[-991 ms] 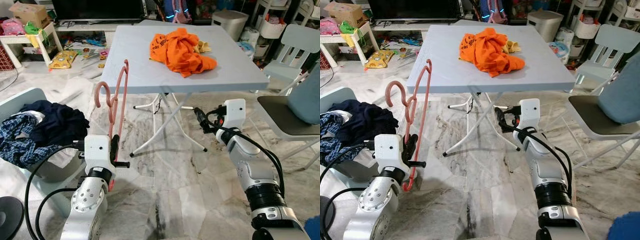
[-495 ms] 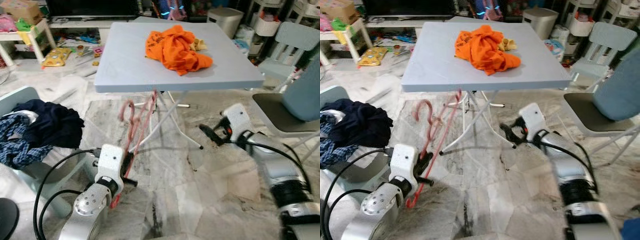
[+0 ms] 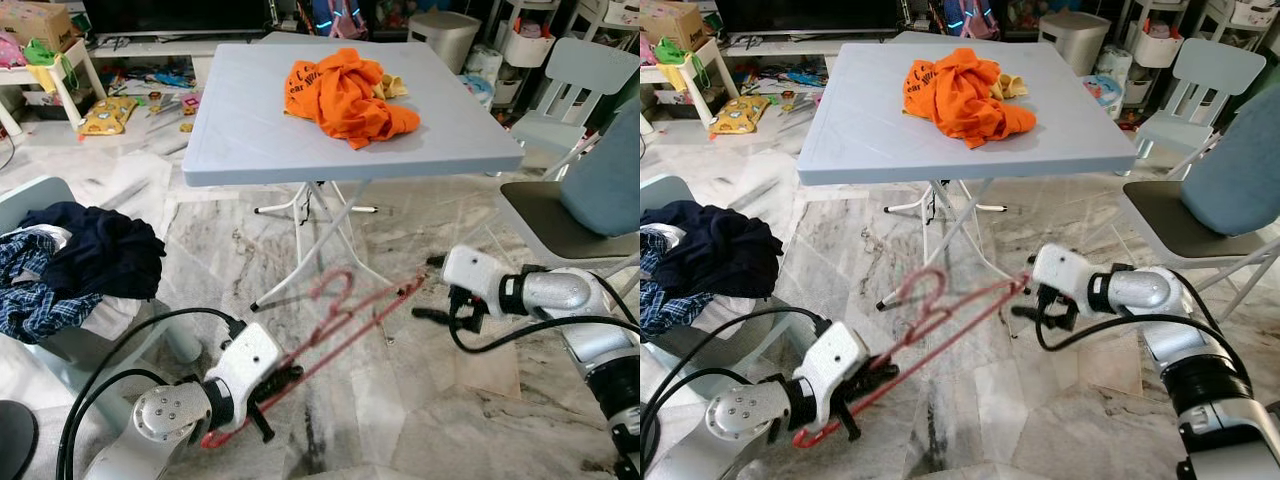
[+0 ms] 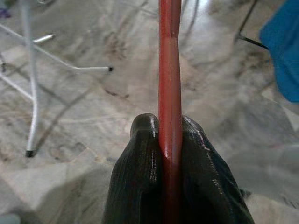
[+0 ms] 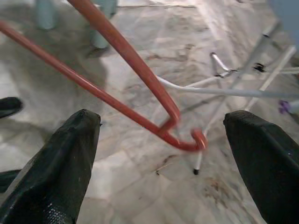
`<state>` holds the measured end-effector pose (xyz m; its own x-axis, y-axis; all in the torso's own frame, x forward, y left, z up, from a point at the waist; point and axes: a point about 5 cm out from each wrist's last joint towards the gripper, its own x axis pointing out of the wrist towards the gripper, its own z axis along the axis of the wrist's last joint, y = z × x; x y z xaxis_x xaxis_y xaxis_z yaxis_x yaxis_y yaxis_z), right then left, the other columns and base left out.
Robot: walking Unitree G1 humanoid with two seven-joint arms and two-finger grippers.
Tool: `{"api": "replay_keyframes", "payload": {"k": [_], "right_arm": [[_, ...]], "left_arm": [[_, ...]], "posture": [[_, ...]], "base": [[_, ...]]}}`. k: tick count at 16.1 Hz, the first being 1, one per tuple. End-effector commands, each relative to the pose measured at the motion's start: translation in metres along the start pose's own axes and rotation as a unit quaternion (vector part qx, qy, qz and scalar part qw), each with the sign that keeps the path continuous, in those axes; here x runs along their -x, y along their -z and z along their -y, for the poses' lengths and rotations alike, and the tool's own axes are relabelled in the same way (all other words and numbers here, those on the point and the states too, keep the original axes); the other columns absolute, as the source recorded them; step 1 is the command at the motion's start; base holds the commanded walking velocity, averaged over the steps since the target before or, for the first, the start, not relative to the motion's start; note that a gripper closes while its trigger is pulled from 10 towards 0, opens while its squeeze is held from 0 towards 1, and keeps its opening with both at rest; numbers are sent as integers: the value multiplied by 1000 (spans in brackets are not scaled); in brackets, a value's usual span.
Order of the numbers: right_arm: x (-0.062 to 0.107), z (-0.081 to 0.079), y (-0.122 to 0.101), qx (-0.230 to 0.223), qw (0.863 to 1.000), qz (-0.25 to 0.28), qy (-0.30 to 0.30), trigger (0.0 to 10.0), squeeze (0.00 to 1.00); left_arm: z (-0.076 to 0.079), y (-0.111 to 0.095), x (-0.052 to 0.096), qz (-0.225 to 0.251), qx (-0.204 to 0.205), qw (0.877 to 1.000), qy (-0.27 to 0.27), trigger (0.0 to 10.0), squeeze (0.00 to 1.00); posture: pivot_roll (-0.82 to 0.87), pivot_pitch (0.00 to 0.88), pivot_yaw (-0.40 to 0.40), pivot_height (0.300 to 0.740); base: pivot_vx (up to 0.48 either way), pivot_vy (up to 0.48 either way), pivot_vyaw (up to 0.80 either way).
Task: Hang hanger
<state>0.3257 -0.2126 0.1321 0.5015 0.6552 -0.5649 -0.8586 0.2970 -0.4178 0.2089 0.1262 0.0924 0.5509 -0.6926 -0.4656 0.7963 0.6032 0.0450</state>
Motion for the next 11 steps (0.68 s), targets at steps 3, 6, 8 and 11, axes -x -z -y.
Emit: {"api": "replay_keyframes", "payload": {"k": [3,6,8,11], "right_arm": [[-1,-6,-10,34,997,16,-73,10000,0],[-1,-9,-12,44,994,16,-100,10000,0],[0,-9,-16,53,991,18,-118,10000,0],[1,-12,-20,64,985,15,-160,10000,0]], "left_arm": [[-1,-6,3,-2,-36,999,34,10000,0],[-3,-5,1,-8,-57,998,28,10000,0],[1,-8,-2,0,-63,997,46,10000,0],[1,-13,-7,23,-75,995,66,10000,0]], "posture": [[-17,35,-22,740],[-19,32,-21,740],[-24,28,-22,740],[-31,25,-27,740]], "base": [[0,0,0],[0,0,0],[0,0,0],[0,0,0]]}}
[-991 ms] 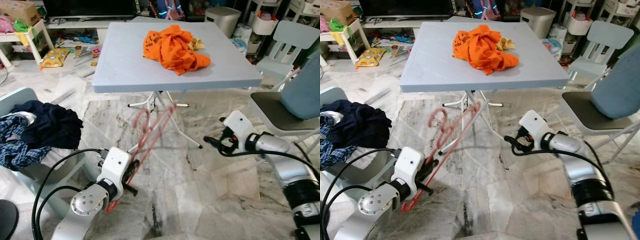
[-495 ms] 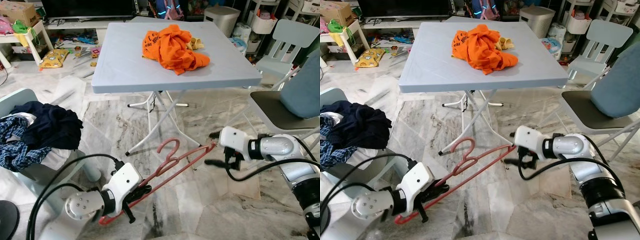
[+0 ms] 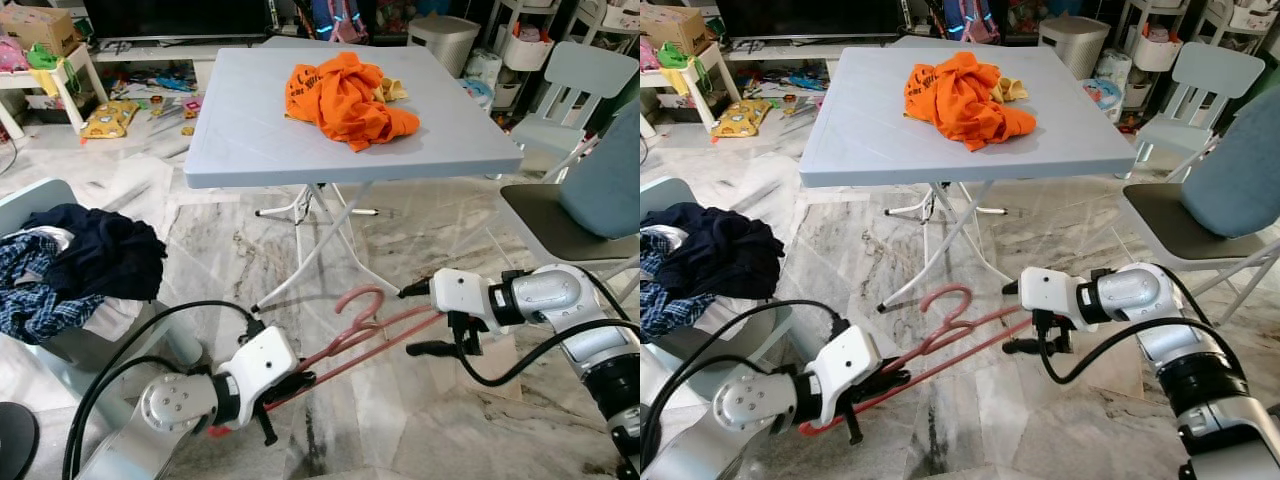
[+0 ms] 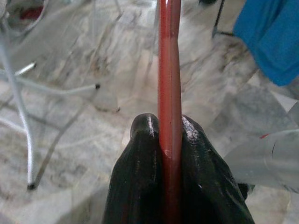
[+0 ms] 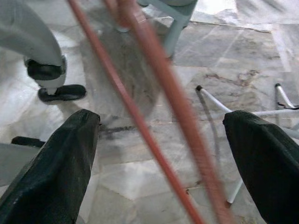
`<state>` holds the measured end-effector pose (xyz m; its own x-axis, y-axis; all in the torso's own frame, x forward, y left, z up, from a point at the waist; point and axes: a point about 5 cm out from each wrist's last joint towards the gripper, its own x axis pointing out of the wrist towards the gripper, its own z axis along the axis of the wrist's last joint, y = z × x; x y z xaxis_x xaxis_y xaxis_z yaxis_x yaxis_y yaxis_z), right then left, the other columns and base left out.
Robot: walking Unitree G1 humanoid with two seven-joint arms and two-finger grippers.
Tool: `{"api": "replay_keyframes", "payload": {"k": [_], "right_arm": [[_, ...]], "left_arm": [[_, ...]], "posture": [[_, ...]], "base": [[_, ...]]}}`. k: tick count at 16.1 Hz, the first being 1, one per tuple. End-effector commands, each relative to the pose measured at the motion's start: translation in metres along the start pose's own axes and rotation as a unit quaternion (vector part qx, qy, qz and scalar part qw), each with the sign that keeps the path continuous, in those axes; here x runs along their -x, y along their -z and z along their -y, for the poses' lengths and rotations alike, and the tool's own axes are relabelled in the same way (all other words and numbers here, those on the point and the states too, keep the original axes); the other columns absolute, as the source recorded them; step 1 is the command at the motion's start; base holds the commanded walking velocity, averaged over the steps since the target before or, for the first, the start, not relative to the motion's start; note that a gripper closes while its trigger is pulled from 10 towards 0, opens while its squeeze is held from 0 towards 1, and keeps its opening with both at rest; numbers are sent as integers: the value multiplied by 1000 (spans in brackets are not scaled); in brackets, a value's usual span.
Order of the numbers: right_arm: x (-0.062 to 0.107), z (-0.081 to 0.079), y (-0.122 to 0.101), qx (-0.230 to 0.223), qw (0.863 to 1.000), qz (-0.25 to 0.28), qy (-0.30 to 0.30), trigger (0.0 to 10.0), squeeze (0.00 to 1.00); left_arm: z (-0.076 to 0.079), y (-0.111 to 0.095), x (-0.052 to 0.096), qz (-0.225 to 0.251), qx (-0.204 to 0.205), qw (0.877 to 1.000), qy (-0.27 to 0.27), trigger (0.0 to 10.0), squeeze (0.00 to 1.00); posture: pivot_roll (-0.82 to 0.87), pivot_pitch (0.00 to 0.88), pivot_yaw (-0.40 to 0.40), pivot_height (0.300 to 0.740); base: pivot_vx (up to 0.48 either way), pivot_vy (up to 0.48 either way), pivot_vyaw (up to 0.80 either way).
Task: Hang hanger
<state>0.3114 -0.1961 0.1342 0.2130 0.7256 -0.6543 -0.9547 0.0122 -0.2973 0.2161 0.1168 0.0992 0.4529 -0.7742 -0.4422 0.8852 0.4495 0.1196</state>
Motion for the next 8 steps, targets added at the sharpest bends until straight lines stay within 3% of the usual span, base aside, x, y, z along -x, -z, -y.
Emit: {"api": "replay_keyframes", "payload": {"k": [1,4,8], "right_arm": [[6,3,-5,21,1000,-13,-16,10000,0],[10,4,-1,38,998,-47,-24,10000,0],[20,5,3,50,994,-91,-30,10000,0]], "left_arm": [[-2,-2,0,14,-4,1000,10,10000,0],[-8,6,4,-1,-40,998,42,10000,0],[-27,3,-3,6,-50,997,52,10000,0]], "posture": [[-34,27,-29,740],[-44,25,-12,740],[-70,25,15,740]], "base": [[0,0,0],[0,0,0],[0,0,0]]}}
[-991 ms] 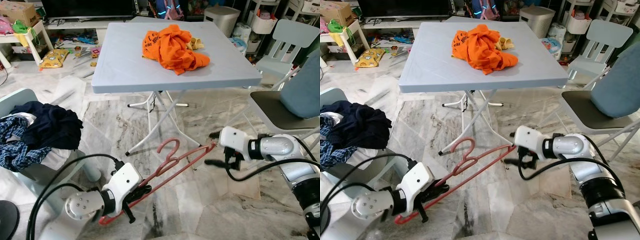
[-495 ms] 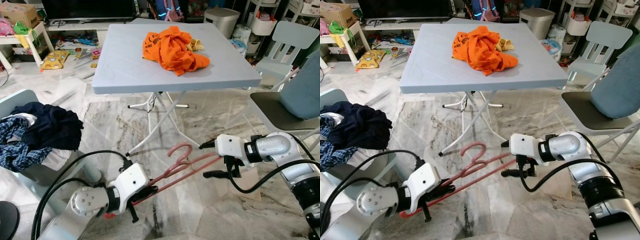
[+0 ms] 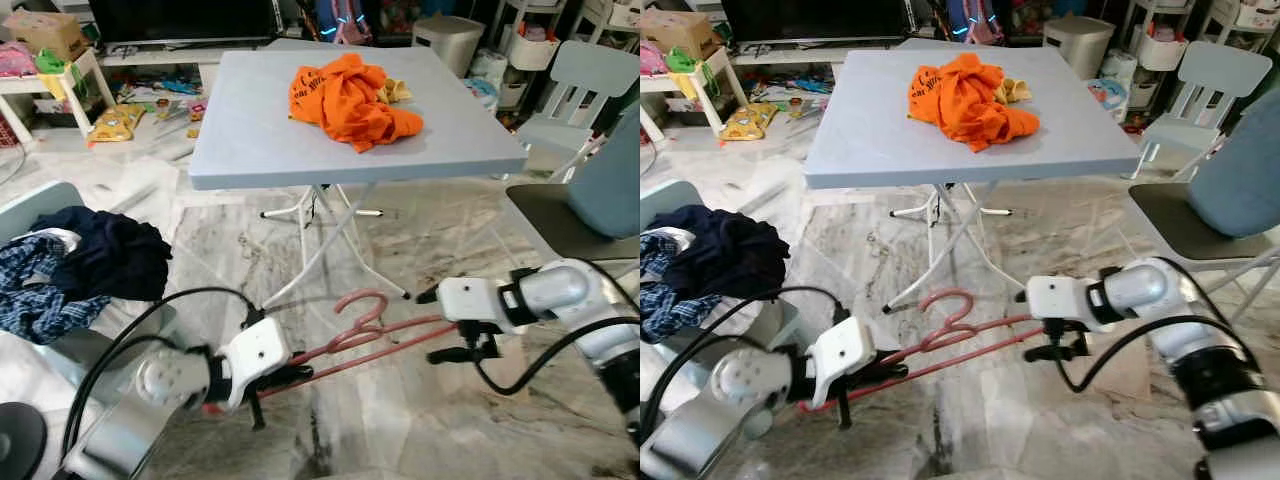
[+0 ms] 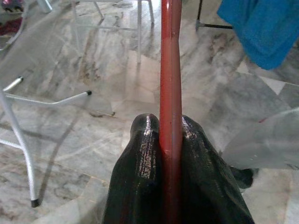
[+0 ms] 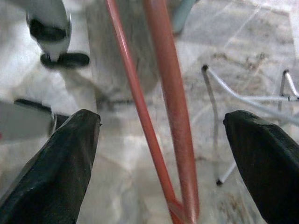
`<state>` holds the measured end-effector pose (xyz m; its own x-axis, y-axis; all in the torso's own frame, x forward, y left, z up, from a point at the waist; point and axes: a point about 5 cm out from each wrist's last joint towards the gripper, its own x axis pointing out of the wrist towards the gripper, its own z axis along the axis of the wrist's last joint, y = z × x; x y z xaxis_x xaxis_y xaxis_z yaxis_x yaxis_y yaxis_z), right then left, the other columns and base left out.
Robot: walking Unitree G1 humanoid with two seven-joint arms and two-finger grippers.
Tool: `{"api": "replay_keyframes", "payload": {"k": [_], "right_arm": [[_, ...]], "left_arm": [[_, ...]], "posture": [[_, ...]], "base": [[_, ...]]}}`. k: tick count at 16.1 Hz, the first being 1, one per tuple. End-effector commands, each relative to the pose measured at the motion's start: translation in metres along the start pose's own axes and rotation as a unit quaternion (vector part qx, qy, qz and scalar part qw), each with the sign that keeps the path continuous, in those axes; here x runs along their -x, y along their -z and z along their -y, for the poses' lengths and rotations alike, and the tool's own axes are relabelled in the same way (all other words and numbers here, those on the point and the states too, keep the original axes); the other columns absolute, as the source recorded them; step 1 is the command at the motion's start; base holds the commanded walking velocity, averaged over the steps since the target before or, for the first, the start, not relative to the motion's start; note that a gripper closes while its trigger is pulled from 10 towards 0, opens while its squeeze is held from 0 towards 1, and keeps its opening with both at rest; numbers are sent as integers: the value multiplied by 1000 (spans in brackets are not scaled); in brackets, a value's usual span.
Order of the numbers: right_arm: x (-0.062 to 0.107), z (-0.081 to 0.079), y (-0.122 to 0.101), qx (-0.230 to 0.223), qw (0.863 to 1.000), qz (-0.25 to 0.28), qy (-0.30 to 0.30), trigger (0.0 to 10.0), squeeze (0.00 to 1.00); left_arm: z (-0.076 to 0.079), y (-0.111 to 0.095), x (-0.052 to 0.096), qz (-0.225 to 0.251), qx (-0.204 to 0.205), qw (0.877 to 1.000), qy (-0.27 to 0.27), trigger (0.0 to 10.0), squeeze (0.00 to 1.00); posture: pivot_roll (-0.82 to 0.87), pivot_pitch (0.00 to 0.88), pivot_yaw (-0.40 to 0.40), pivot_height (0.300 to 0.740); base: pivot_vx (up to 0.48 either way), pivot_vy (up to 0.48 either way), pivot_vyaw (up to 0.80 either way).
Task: Hang hanger
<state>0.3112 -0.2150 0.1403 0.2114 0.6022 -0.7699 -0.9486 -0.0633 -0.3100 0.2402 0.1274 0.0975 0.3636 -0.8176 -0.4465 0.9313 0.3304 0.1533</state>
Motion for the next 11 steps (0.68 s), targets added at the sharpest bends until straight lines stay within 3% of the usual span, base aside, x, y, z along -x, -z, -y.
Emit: {"api": "replay_keyframes", "payload": {"k": [1,4,5,8,10,11], "right_arm": [[8,2,-4,19,1000,-19,-16,10000,0],[7,-5,1,9,998,-37,-40,10000,0],[5,-8,5,0,998,-51,-45,157,0],[-3,-11,0,1,997,-47,-56,196,0],[-7,-11,-4,5,997,-45,-58,1412,0],[-8,-9,-5,11,997,-49,-56,1451,0]], "left_arm": [[-4,-1,-2,2,-15,1000,4,10000,0],[-6,-5,-10,15,-19,1000,9,10000,0],[-6,-6,-13,20,-22,999,11,10000,0],[-7,-6,-16,25,-26,999,12,10000,0],[-8,-6,-17,25,-28,999,13,10000,0],[-8,-6,-19,26,-30,999,14,10000,0]], "posture": [[-78,25,17,740],[-88,23,21,740],[-89,24,21,740],[-94,20,23,740],[-95,17,25,740],[-97,16,27,740]], "base": [[0,0,0],[0,0,0],[0,0,0],[0,0,0],[0,0,0],[0,0,0]]}}
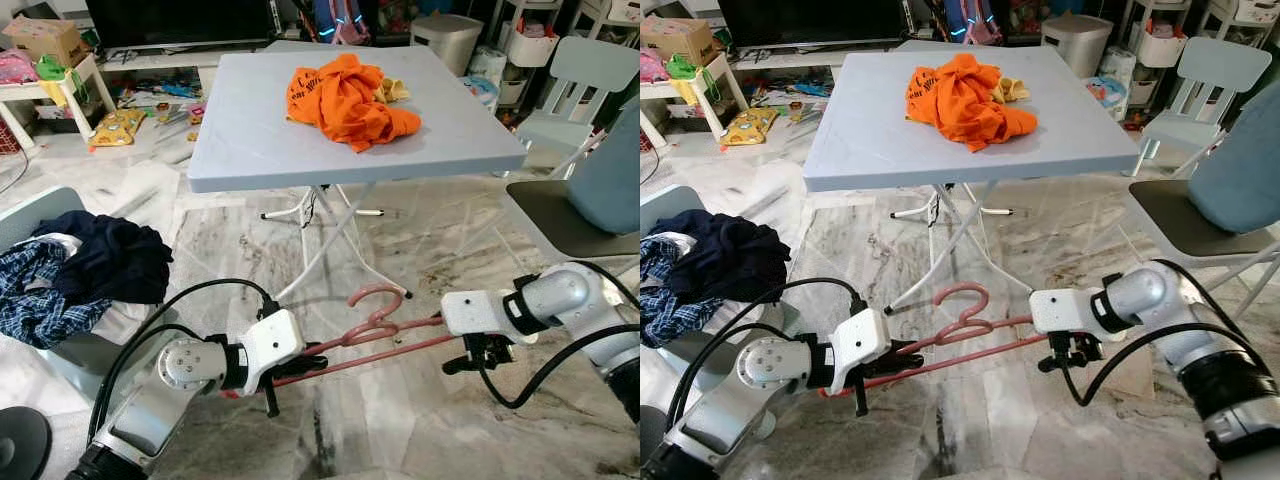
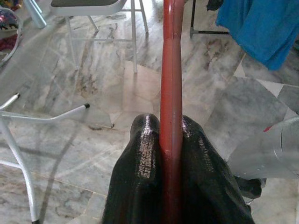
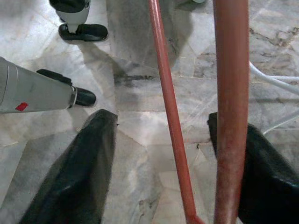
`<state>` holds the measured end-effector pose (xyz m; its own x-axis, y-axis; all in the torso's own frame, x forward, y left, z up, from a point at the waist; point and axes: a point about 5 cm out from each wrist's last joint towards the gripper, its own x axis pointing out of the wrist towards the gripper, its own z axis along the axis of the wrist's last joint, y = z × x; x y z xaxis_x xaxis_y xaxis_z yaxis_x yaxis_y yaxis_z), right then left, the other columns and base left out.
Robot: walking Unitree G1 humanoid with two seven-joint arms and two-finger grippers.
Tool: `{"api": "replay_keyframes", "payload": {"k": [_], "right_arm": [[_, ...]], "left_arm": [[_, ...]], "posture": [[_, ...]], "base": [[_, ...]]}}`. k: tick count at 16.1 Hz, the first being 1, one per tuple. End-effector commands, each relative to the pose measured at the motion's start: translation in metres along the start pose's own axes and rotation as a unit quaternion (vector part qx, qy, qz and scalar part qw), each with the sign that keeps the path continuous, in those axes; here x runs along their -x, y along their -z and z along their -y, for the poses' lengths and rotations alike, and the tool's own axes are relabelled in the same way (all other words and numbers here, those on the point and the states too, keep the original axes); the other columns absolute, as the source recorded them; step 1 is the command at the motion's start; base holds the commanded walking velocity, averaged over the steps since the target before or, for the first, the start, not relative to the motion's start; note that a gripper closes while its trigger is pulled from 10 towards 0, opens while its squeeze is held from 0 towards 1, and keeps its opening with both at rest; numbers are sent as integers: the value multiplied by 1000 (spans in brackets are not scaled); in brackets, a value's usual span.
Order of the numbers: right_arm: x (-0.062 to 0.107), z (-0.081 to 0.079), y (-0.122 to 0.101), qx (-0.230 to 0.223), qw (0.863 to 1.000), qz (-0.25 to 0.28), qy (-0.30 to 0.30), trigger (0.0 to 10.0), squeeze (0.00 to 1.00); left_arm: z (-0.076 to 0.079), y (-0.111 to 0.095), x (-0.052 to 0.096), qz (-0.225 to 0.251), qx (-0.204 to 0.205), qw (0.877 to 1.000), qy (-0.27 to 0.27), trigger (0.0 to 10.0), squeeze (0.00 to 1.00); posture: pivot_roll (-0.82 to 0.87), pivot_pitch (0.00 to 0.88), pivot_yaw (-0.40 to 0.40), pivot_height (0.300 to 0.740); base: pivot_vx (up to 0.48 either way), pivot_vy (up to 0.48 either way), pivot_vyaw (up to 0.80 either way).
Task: Hang hanger
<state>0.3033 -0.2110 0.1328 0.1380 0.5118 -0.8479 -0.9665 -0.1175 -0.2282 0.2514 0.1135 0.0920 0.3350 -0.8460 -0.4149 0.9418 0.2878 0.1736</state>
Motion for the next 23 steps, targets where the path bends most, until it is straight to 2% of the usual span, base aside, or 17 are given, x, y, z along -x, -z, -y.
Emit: {"api": "replay_keyframes", "payload": {"k": [1,2,3,8,12,13,14,15,16,23], "right_arm": [[-1,4,-7,16,1000,0,-4,1412,0],[0,7,-11,23,1000,2,-2,4157,0],[1,8,-14,27,1000,5,2,10000,0],[4,10,-18,38,999,-2,7,10000,0],[9,17,-30,60,998,-9,27,10000,0],[9,17,-32,60,998,-4,27,9725,0],[8,16,-34,58,998,0,22,4157,0],[6,14,-31,56,998,-4,20,2314,0],[4,13,-29,53,998,-7,18,0,0],[-4,12,-24,45,999,-21,13,0,0]], "left_arm": [[-3,-4,-2,4,-14,1000,1,10000,0],[-2,-4,-3,3,-18,1000,3,10000,0],[-2,-4,-4,4,-19,1000,3,10000,0],[-3,-3,-6,5,-21,1000,5,10000,0],[-4,-3,-10,2,-23,1000,9,10000,0],[-5,-3,-11,2,-23,1000,9,10000,0],[-5,-3,-11,2,-23,1000,8,10000,0],[-5,-3,-12,4,-24,1000,8,10000,0],[-5,-3,-12,4,-24,1000,8,10000,0],[-3,-2,-12,2,-26,1000,10,10000,0]], "posture": [[-99,15,28,740],[-100,12,27,740],[-100,12,27,740],[-103,8,31,740],[-108,5,39,740],[-108,5,40,740],[-108,5,40,740],[-107,6,41,740],[-106,6,40,740],[-103,12,38,740]], "base": [[0,0,0],[0,0,0],[0,0,0],[0,0,0],[0,0,0],[0,0,0],[0,0,0],[0,0,0],[0,0,0],[0,0,0]]}}
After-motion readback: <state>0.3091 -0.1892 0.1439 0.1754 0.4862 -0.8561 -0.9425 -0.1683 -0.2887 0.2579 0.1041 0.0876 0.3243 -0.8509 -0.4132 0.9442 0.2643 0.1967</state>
